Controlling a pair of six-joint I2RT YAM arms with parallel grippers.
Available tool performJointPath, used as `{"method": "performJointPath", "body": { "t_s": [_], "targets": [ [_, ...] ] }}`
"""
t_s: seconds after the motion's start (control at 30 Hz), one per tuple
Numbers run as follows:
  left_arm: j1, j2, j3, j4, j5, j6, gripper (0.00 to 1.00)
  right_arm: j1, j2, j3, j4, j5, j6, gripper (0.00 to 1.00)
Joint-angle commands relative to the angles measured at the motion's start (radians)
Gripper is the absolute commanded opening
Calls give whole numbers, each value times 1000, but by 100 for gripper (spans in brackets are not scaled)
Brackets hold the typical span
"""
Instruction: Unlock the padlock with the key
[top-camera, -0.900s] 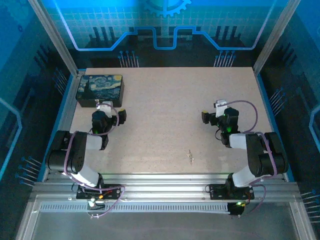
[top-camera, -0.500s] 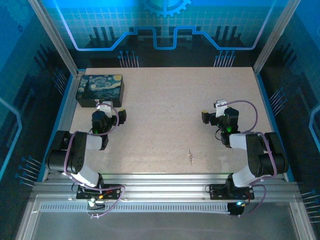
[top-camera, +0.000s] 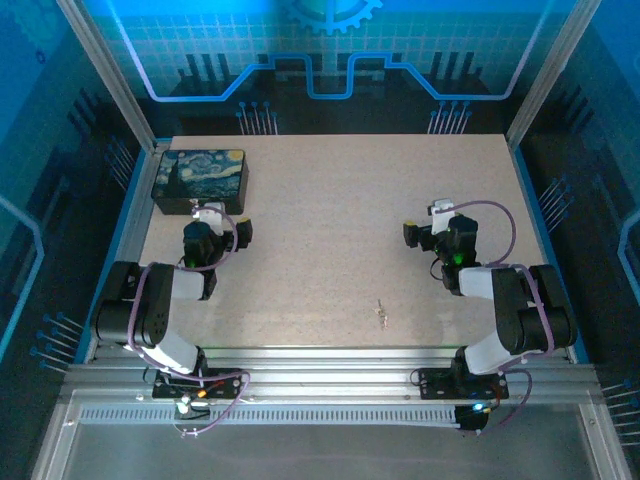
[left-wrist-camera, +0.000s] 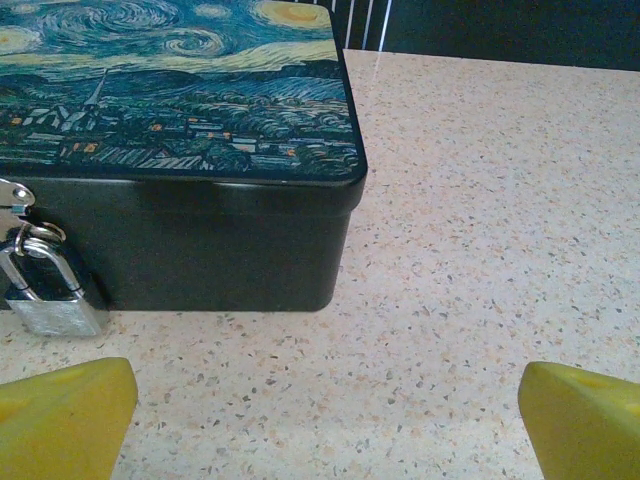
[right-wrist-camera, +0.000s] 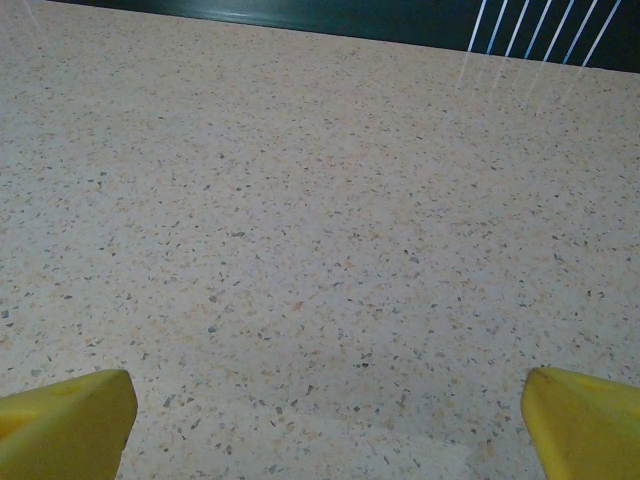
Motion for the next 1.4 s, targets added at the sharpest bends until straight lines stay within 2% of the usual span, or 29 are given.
{"method": "performJointPath", "body": {
  "t_s": [0.0, 0.1, 0.3, 0.43, 0.53, 0.77, 1.0, 1.17, 1.37],
  "targets": [
    [7, -22, -12, 2, 25, 17, 99, 1, -21, -10, -8, 16, 15, 100],
    [13, -34, -3, -23, 26, 10, 99, 1, -21, -12, -7, 15, 14, 100],
    [12, -163, 106, -313, 37, 14, 99, -13, -95, 51, -178, -9, 26, 100],
    [9, -269, 203, -481, 65, -34, 99, -5, -119, 163, -440, -57, 18, 100],
    [7, -273, 341, -636, 88, -89, 99, 31, -109, 237, -574, -51, 9, 100],
    [-7, -114, 697, -1032, 3, -145, 99, 126, -129, 420, -834, -24, 68, 99],
    [-15, 144, 979, -1278, -88, -158, 99, 263, -138, 564, -1000, 48, 206, 96],
    [-50, 283, 1083, -1343, -203, -123, 99, 362, -170, 576, -1004, 19, 286, 94],
    [-92, 386, 1123, -1340, -309, -39, 98, 475, -203, 601, -1016, 10, 296, 92]
  ]
}}
